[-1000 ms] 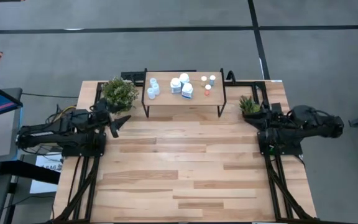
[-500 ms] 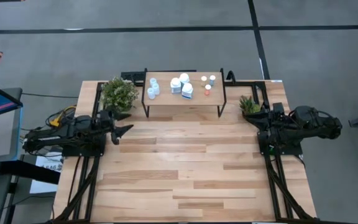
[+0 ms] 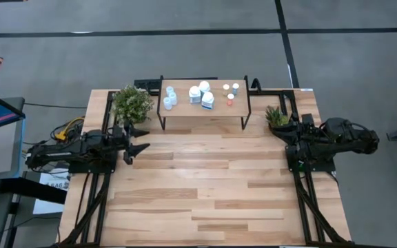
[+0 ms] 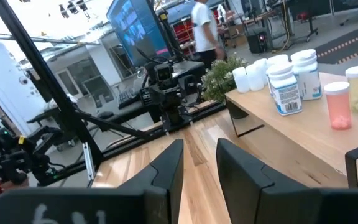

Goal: Pick and place medicine bottles onto shelf by color
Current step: Return to Home Position

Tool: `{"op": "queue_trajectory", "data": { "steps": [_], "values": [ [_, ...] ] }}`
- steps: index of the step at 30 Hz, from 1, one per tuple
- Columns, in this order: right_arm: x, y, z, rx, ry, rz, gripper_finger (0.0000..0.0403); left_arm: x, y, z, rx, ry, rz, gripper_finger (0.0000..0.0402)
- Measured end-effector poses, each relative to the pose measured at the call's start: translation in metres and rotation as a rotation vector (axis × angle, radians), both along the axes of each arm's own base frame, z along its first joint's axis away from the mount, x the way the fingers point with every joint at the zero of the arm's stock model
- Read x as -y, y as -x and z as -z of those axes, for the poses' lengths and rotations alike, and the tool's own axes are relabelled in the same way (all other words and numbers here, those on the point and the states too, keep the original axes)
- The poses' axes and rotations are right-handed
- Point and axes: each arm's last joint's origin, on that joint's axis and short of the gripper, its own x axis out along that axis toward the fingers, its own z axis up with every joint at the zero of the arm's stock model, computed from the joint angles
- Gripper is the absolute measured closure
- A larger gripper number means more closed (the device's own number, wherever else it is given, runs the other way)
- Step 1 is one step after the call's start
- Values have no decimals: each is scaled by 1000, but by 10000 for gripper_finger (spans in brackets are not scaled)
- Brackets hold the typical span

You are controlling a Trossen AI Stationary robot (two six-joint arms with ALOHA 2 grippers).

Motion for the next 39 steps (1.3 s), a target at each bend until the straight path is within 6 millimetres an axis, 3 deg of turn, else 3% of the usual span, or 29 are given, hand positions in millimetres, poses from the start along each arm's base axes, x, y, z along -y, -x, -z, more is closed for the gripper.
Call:
{"op": "queue_trajectory", "data": {
  "steps": [12,18,24,39],
  "values": [
    [0,0,9,-102,67,-2,285,-3,0,1,-11,10,-98,141],
    [-1,-7,8,-21,194,10,285,-3,0,2,-13,10,-94,141],
    [-3,-24,29,25,228,13,285,-3,0,2,-13,10,-94,141],
    [-8,-43,70,37,285,-62,285,-3,0,2,-15,10,-93,141]
  ]
}}
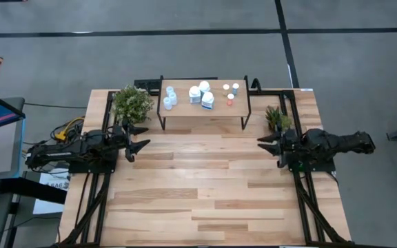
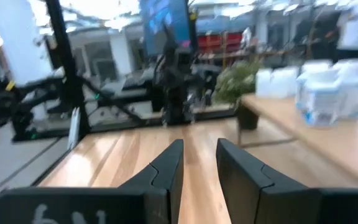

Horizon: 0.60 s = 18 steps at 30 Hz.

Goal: Pick and place medicine bottles onto shelf by color
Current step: Return to Home Position

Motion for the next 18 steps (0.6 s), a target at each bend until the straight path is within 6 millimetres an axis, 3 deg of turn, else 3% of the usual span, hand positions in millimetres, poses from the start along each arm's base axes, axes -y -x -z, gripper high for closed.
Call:
{"op": "queue_trajectory", "data": {
  "steps": [10,18],
  "values": [
    [-2,-7,25,-29,8,-34,285,0,0,0,0,0,0,141],
    [-3,-8,28,-49,11,-58,285,0,0,0,1,0,0,141]
  ]
}}
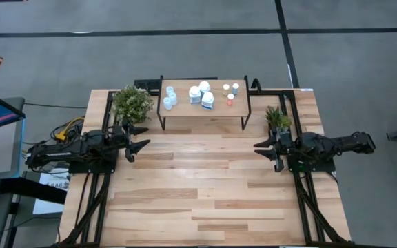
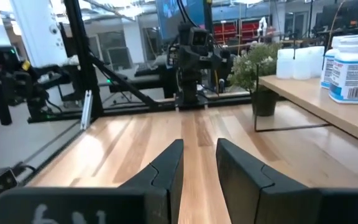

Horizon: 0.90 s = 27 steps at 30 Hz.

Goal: Pick and place medicine bottles onto shelf by color
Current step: Return to Home Position

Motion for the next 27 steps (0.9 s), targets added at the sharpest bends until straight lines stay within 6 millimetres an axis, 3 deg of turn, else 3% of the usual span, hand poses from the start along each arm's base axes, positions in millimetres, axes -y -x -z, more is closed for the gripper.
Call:
{"op": "queue_trajectory", "data": {
  "steps": [27],
  "values": [
    [0,0,1,-8,-38,2,285,0,0,0,0,0,0,141]
  ]
}}
